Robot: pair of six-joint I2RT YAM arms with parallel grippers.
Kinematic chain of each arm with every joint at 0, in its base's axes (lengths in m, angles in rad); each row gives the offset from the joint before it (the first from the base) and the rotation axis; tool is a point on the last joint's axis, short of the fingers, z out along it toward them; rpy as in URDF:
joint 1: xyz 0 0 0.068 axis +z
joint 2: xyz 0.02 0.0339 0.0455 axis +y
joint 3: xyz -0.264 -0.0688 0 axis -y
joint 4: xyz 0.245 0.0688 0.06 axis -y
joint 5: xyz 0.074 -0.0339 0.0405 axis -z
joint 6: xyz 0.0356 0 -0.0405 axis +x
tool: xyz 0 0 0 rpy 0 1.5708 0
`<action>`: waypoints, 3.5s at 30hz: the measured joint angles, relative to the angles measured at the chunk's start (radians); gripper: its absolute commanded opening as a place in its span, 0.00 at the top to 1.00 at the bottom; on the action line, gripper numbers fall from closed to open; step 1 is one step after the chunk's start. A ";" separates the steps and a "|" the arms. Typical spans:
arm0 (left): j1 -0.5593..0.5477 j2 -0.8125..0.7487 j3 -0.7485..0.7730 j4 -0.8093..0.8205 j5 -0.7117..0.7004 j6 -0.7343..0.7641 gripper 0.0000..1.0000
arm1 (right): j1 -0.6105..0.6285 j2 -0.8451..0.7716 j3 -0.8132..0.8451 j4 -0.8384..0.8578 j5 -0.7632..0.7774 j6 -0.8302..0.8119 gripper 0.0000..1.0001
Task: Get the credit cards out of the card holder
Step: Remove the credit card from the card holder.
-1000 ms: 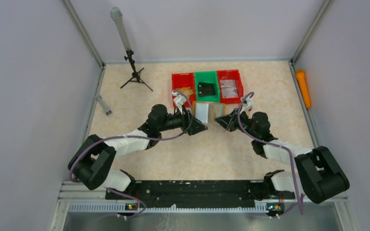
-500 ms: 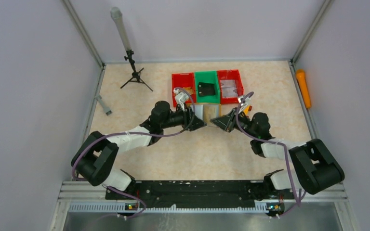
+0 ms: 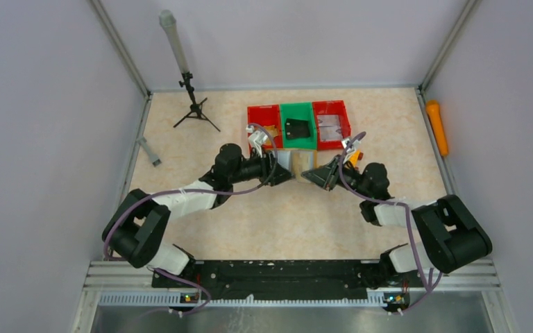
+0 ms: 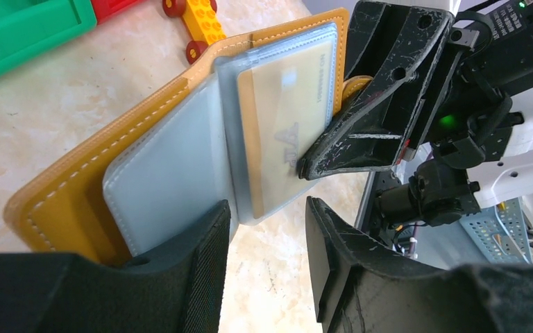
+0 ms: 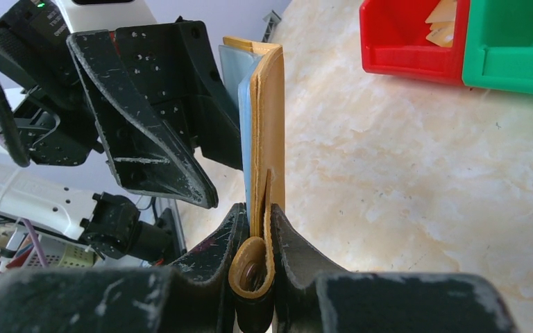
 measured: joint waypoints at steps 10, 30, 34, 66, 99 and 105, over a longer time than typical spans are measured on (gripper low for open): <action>0.025 0.002 0.000 0.053 0.048 -0.047 0.57 | 0.000 0.024 -0.005 0.092 -0.027 0.041 0.96; 0.061 0.074 -0.004 0.184 0.151 -0.159 0.70 | 0.000 0.084 -0.005 0.206 -0.074 0.118 0.95; 0.064 0.100 -0.003 0.213 0.175 -0.182 0.76 | 0.000 0.093 -0.005 0.204 -0.077 0.118 0.95; 0.083 0.115 -0.002 0.200 0.212 -0.186 0.68 | 0.006 0.039 -0.005 0.118 -0.049 0.065 1.00; 0.093 0.154 0.017 0.217 0.278 -0.205 1.00 | 0.008 0.067 -0.004 0.168 -0.072 0.090 0.74; 0.092 0.149 0.019 0.161 0.254 -0.178 1.00 | 0.026 0.034 -0.004 0.140 -0.074 0.070 0.70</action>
